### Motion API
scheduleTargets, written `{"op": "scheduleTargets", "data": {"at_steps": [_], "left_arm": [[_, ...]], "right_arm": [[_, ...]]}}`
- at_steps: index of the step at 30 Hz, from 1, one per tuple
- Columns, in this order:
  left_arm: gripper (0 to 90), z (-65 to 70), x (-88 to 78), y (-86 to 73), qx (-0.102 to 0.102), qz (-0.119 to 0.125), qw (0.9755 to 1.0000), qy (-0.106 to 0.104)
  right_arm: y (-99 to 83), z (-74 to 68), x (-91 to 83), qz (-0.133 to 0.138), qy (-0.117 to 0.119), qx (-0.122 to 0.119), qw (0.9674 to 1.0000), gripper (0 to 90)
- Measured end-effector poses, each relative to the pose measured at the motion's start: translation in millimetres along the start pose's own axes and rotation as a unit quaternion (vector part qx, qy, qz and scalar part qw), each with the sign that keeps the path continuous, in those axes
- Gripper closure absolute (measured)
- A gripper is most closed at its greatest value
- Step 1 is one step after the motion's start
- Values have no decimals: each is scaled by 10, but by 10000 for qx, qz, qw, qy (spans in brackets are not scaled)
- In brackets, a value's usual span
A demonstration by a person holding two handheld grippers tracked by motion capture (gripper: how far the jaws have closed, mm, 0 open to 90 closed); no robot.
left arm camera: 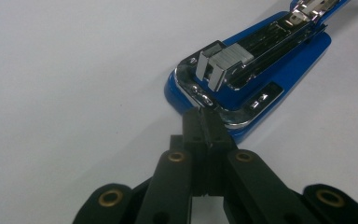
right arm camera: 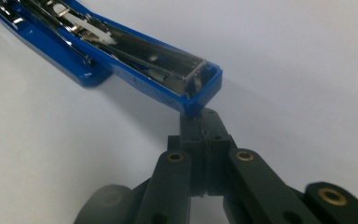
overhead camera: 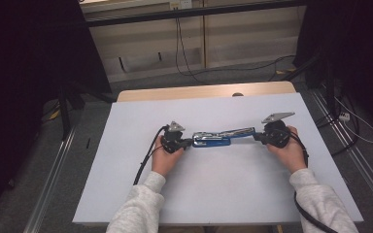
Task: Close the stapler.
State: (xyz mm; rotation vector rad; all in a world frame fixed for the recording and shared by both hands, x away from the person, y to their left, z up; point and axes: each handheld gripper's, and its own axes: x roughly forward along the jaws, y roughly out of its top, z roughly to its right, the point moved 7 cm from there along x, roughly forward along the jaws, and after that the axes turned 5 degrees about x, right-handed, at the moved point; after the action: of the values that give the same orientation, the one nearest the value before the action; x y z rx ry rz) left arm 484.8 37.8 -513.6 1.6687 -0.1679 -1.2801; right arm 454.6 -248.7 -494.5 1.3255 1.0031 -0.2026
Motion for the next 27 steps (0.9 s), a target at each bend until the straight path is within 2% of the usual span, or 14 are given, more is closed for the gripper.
{"op": "scheduleTargets", "data": {"at_steps": [10, 14, 16, 17, 19, 20, 21, 22, 23, 24, 25, 27], "left_arm": [[900, 5, -3, -2, 100, -18, 9999, 60], [900, 5, -2, 0, 45, -4, 10000, 34], [879, 16, -3, 4, -100, 43, 9999, -73], [847, -4, -14, -2, -57, 11, 10000, -17], [756, -10, -30, 4, -110, 50, 9999, 10], [694, -16, -47, 11, -262, 114, 9996, 19], [633, -25, -69, 12, -303, 159, 9994, 32], [593, -30, -102, 5, -205, 115, 9997, -8], [566, -39, -135, -1, -196, 89, 9998, 49], [493, -39, -160, 10, -365, 195, 9991, 58], [437, -38, -208, 17, -378, 268, 9989, -30], [419, -32, -235, 25, -351, 344, 9988, -88]], "right_arm": [[44, -54, -4, 92, 44, -18, 9999, 877], [35, -69, -14, 139, 130, 103, 9998, 810], [29, -72, -16, 138, 121, 138, 9997, 752], [28, -72, -14, 149, 120, 167, 9997, 737], [28, -95, -13, 196, 247, 259, 9992, 684], [27, -101, -12, 194, 256, 296, 9990, 639], [22, -111, -14, 174, 273, 322, 9990, 619], [22, -125, -18, 184, 329, 320, 9988, 578], [23, -138, -24, 213, 355, 356, 9985, 543], [15, -154, -34, 203, 390, 403, 9982, 534], [8, -173, -45, 210, 429, 379, 9981, 520], [-8, -198, -78, 212, 442, 340, 9982, 452]]}}
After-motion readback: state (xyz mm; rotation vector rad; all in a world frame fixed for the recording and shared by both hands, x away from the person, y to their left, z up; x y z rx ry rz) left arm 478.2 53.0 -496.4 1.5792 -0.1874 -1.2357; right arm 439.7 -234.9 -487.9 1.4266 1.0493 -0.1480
